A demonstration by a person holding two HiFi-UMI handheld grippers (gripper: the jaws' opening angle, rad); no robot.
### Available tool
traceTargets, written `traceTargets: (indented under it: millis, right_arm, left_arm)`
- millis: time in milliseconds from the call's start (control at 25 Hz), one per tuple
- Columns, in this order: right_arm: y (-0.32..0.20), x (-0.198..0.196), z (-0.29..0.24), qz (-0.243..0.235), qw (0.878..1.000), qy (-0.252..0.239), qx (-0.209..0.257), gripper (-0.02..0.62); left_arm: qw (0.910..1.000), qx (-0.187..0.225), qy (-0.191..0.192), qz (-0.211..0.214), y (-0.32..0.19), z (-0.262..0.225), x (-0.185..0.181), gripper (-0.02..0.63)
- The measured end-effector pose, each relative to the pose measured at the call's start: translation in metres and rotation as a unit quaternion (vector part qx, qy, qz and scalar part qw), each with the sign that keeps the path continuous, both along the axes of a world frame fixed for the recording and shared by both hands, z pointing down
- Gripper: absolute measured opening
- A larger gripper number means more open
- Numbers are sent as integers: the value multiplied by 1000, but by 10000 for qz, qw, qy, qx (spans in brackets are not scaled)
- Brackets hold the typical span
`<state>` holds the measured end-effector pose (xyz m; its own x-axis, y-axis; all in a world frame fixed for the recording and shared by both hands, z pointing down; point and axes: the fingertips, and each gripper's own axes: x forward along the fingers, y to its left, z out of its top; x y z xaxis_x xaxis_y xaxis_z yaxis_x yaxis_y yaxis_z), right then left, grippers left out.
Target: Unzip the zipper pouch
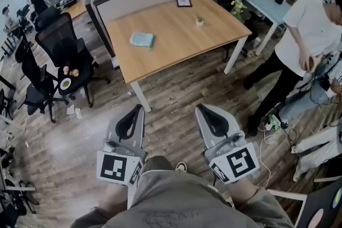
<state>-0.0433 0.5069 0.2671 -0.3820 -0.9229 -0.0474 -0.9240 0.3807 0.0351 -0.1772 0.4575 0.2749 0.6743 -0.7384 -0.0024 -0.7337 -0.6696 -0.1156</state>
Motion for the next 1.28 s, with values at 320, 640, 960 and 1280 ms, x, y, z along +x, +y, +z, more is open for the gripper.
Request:
traceTargets:
  millis: [320, 640, 960, 1280]
  right_arm:
    - [-7, 27, -8, 318, 9989, -235, 244, 222]
    - [-39, 33, 13, 234, 9996, -128, 23, 222]
    - [-116, 38, 36, 176, 9994, 21, -284, 222]
    - [-227, 39, 41, 257, 9983, 24, -524, 222]
  left_arm:
    - [9992, -81, 76, -376, -10, 4, -3, 220]
    - [9993, -86, 10, -365, -43, 16, 5, 236]
    - [9993, -221, -37, -311, -121, 31, 11, 236]
    - [9991, -367, -101, -178, -234, 32, 14, 236]
